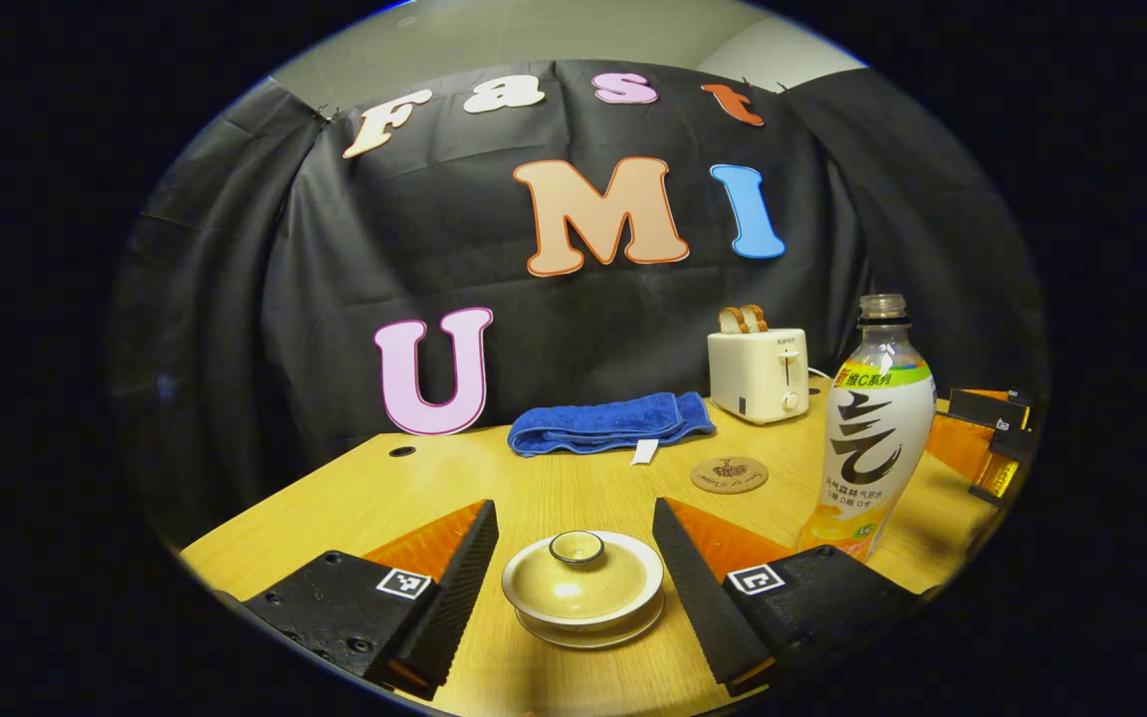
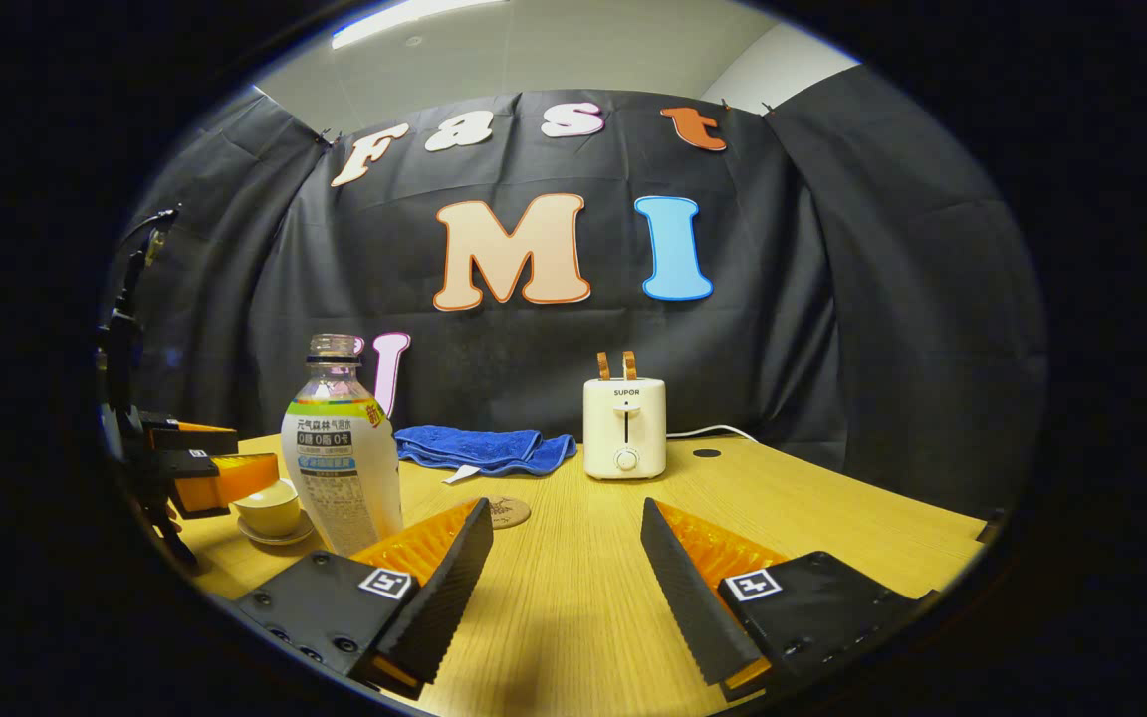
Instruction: Open the teacup lid with one hand, grasp the water bottle and pour water into the teacup with the other hand; after pouring, place the water bottle on the coaster and then close the teacup lid.
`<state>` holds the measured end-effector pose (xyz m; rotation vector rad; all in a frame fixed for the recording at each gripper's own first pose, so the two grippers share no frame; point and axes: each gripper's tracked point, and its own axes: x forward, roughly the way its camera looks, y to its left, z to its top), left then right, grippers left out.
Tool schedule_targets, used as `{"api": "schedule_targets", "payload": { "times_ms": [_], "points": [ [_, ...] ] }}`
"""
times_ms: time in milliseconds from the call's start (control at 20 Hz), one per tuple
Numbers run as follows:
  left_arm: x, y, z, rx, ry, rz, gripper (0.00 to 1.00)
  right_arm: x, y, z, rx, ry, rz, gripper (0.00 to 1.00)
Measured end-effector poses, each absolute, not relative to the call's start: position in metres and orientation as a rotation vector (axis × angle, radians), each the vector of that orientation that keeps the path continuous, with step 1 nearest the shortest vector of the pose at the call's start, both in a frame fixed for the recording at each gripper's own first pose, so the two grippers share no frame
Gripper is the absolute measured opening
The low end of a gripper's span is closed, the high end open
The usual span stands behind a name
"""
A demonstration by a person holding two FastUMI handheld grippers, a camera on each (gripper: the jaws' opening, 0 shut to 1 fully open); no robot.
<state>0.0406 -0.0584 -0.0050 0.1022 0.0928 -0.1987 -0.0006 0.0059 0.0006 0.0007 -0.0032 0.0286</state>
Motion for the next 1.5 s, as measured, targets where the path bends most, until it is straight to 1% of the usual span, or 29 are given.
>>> {"api": "schedule_targets", "payload": {
  "times_ms": [100,200,350,400,450,500,550,600,650,700,750,800,900,950,1000,1050,1100,1150,1200,1250,1300,1350,1400,1500],
  "points": [
    [0.043,-0.061,-0.009,0.107,0.106,-0.205,0.90,0.000,0.006,0.001,0.001,-0.003,0.030,0.97],
    [0.047,-0.061,-0.013,0.115,0.122,-0.205,0.87,0.000,0.006,0.000,0.001,-0.003,0.030,0.97],
    [0.049,-0.063,-0.021,0.122,0.153,-0.212,0.72,0.000,0.006,0.001,0.001,-0.003,0.030,0.97],
    [0.049,-0.063,-0.024,0.122,0.163,-0.213,0.69,0.000,0.006,0.000,0.001,-0.003,0.030,0.94],
    [0.049,-0.063,-0.029,0.123,0.177,-0.215,0.66,0.001,0.006,0.001,0.001,-0.004,0.030,0.97],
    [0.050,-0.063,-0.030,0.125,0.182,-0.211,0.65,0.001,0.006,0.001,0.001,-0.004,0.030,0.94],
    [0.050,-0.062,-0.028,0.125,0.178,-0.212,0.61,0.001,0.006,0.000,0.001,-0.003,0.030,0.94],
    [0.052,-0.062,-0.027,0.127,0.175,-0.212,0.65,0.001,0.006,0.000,0.001,-0.004,0.031,0.94],
    [0.052,-0.062,-0.029,0.129,0.179,-0.214,0.64,0.001,0.006,0.000,0.001,-0.003,0.031,0.97],
    [0.051,-0.061,-0.029,0.130,0.179,-0.210,0.63,0.001,0.006,0.000,0.001,-0.004,0.031,0.97],
    [0.052,-0.061,-0.029,0.132,0.174,-0.210,0.58,0.001,0.006,0.001,0.001,-0.004,0.031,0.97],
    [0.053,-0.060,-0.028,0.137,0.171,-0.206,0.57,0.001,0.006,0.000,0.000,-0.003,0.031,0.97],
    [0.055,-0.060,-0.026,0.141,0.167,-0.203,0.41,0.002,0.006,0.000,0.000,-0.004,0.031,0.97],
    [0.055,-0.059,-0.027,0.144,0.170,-0.202,0.31,0.002,0.006,0.000,0.001,-0.004,0.031,0.97],
    [0.055,-0.060,-0.026,0.147,0.169,-0.205,0.28,0.001,0.007,0.000,0.001,-0.004,0.035,0.97],
    [0.055,-0.060,-0.026,0.143,0.166,-0.205,0.27,0.001,0.009,-0.001,0.001,0.002,0.042,0.97],
    [0.055,-0.060,-0.025,0.134,0.161,-0.205,0.27,0.001,0.010,-0.002,0.002,0.003,0.051,0.94],
    [0.055,-0.059,-0.024,0.125,0.157,-0.204,0.25,0.000,0.013,0.000,0.001,-0.004,0.063,1.00],
    [0.054,-0.059,-0.023,0.116,0.157,-0.202,0.25,0.000,0.014,-0.001,0.002,0.003,0.072,0.94],
    [0.054,-0.059,-0.023,0.100,0.156,-0.200,0.24,0.000,0.016,-0.002,0.003,0.004,0.086,0.94],
    [0.054,-0.060,-0.023,0.087,0.158,-0.199,0.24,-0.001,0.020,-0.001,0.004,0.005,0.105,1.00],
    [0.053,-0.060,-0.022,0.073,0.157,-0.202,0.24,-0.002,0.024,-0.001,0.004,0.002,0.126,0.97],
    [0.051,-0.059,-0.020,0.058,0.155,-0.203,0.24,-0.002,0.026,-0.001,0.004,0.004,0.138,0.97],
    [0.048,-0.056,-0.016,0.043,0.149,-0.200,0.24,0.000,0.023,-0.003,0.007,0.017,0.133,0.94]
  ]
}}
